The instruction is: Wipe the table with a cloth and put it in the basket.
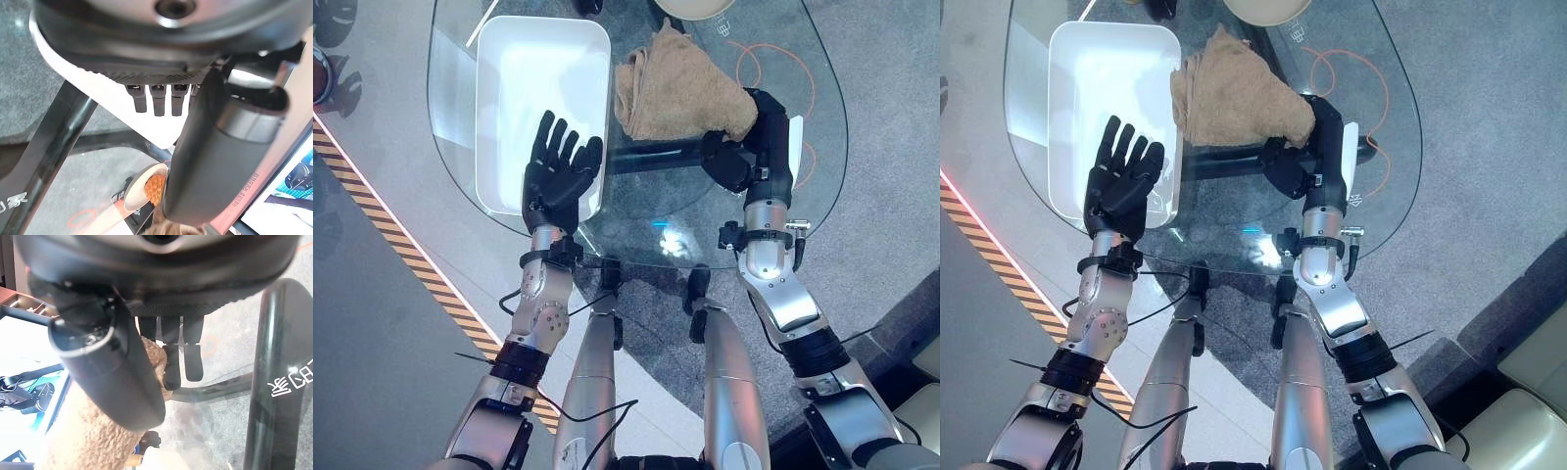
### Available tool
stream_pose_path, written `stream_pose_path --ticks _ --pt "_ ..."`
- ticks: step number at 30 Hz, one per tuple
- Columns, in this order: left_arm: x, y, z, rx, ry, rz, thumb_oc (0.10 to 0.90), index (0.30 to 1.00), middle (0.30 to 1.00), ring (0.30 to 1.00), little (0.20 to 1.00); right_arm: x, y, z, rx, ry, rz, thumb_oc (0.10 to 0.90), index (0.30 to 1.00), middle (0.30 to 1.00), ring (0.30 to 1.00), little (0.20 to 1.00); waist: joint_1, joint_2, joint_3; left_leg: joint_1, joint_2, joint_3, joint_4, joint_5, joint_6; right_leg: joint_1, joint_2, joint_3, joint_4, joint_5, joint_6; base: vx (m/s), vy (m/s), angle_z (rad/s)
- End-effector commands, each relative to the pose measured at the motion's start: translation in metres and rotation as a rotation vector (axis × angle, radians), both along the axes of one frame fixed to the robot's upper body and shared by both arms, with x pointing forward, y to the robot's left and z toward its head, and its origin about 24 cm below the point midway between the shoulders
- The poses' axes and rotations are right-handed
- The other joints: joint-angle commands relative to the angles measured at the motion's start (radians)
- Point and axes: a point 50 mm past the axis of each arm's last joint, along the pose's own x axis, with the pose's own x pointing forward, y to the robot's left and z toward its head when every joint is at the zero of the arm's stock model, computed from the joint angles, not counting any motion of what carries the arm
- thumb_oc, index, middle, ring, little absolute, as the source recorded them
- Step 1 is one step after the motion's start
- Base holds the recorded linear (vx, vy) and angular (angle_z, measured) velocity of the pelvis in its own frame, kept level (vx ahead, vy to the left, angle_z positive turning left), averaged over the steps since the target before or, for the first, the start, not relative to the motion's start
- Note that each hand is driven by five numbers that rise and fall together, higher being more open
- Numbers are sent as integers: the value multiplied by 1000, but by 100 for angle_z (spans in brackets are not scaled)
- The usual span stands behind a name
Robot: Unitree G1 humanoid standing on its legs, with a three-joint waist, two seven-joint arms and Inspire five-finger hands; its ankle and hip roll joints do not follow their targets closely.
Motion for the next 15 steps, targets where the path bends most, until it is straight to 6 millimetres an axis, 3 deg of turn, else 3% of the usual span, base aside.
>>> stream_pose_path --ticks 1,15 --pt "-12 -8 53 -29 -258 -57 800 900 900 900 900 -47 24 82 84 -475 190 100 300 300 300 200 -4 -15 -28 42 -33 97 39 -67 96 53 88 48 -63 54 -8 0 0 0" --pt "-17 -29 63 -80 -300 -217 800 900 900 900 900 -51 32 85 93 -481 242 100 300 300 300 200 -9 -16 -28 46 -35 100 32 -64 96 59 88 51 -77 61 -7 0 0 0"
